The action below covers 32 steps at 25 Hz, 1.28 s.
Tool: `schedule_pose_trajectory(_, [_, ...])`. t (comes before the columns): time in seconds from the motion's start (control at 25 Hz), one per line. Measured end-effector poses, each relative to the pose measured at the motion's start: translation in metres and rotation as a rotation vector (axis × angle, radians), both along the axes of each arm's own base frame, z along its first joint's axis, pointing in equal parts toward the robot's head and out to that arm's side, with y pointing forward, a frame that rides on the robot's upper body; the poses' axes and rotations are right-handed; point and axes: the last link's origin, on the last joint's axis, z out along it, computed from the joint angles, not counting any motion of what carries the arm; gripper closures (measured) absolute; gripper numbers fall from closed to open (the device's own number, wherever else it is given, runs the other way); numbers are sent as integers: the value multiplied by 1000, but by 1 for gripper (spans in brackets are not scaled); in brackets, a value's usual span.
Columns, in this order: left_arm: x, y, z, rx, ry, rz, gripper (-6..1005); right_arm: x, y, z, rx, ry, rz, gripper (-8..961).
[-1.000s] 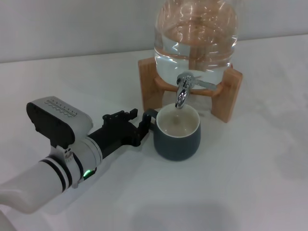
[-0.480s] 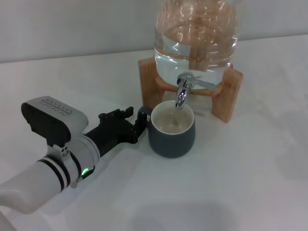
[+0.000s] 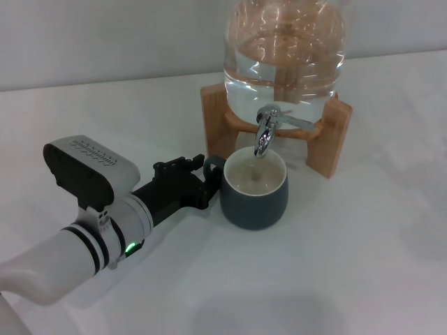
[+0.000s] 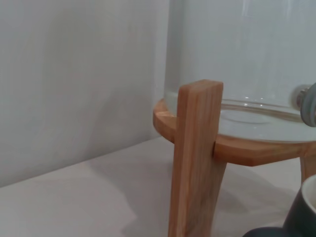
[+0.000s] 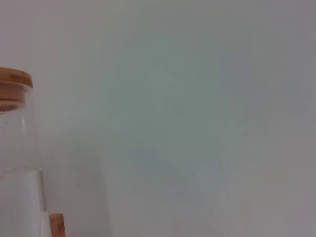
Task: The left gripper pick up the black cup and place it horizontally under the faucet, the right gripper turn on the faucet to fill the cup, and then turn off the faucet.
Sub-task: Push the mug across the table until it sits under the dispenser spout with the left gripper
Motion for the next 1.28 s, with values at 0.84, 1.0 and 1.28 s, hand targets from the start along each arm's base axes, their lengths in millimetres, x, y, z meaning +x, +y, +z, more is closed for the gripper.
schedule_pose_trajectory(0.84, [0, 2, 0, 1, 18, 5, 608, 0, 3, 0, 1, -3, -4, 100])
schedule_pose_trajectory(1.0, [0, 2, -1, -1, 18, 2, 608, 0, 3, 0, 1, -3, -5, 100])
schedule_pose_trajectory(1.28, [1, 1, -1, -4, 18, -1, 608, 0, 3, 0, 2, -4, -6, 100])
